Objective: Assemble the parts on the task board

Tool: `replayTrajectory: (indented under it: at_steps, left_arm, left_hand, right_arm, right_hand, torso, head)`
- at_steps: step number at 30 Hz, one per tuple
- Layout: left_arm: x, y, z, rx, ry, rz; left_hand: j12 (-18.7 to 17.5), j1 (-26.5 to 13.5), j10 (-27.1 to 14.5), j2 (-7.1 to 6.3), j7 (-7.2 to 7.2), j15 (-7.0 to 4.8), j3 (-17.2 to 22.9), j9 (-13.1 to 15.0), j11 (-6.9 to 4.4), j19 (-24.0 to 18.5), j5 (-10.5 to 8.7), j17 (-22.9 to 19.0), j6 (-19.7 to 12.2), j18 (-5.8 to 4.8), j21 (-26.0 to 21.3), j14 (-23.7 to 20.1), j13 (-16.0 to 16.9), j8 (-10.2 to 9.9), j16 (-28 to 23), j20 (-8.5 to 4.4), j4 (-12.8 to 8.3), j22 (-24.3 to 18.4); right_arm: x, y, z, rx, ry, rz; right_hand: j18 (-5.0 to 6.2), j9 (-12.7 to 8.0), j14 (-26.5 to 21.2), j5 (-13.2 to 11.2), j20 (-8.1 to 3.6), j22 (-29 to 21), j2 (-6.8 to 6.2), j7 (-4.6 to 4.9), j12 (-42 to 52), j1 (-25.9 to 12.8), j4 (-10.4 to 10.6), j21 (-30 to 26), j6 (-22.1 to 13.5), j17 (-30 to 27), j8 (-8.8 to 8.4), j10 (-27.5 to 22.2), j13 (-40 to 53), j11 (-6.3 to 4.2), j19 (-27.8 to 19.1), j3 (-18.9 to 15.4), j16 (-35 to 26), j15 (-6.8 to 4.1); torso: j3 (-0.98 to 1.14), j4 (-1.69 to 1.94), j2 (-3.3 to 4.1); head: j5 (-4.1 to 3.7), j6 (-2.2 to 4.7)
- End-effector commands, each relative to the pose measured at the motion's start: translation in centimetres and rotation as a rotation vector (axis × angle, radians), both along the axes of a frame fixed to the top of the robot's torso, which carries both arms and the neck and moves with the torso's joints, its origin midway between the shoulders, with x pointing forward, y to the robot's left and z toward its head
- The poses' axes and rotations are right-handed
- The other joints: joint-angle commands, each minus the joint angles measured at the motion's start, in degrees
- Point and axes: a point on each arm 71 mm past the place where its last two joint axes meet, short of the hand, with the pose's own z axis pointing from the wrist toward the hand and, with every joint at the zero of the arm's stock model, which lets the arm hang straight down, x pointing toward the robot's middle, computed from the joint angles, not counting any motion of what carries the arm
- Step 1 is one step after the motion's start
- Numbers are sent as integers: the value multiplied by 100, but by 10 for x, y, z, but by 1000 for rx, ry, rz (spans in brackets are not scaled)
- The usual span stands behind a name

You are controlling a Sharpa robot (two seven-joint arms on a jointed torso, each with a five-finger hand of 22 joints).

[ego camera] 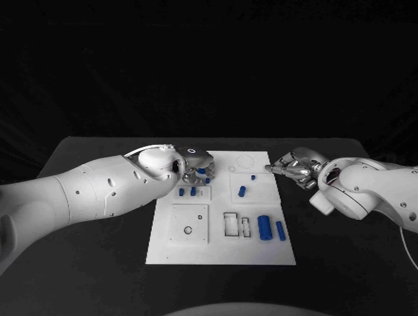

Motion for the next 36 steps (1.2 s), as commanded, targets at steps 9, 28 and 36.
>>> replayTrajectory:
  at_steps: [9,28,36]
  left_arm:
    - [1,-4,-1,17,-14,-2]
    - [3,-7,-2,29,-1,-13]
    - [2,-7,-3,31,4,-17]
  left_hand:
    - [-8,53,-28,74,-36,-44,120,-33,-21,613,-33,1507,3,-43,14,606,0,8,15,-44,5,1510]
    - [44,-11,171,117,-38,-56,266,-46,-37,613,-33,1507,191,-43,14,606,6,75,15,-62,2,1510]
    - [68,-32,333,106,-41,-75,335,-39,-55,613,-33,1507,352,-43,14,606,6,126,15,-69,-4,1510]
  right_arm:
    - [-1,1,-1,-6,14,14]
    - [-1,1,-2,-7,19,17]
    - [-1,0,-2,-7,19,16]
  right_hand:
    - [-38,6,607,35,27,1508,5,-10,16,35,-4,26,-11,1509,31,601,1510,22,600,-14,23,36]
    - [-38,6,607,38,27,1508,0,-9,16,31,-1,26,-18,1509,30,601,1510,23,600,-19,23,36]
    - [-38,6,607,38,27,1508,0,-9,16,31,-1,26,-18,1509,30,601,1510,23,600,-19,23,36]
  torso:
    - [-1,-1,3]
    - [2,-6,-1]
    - [2,0,-2]
  head:
    - [6,-9]
    - [-10,-30]
    - [-24,-32]
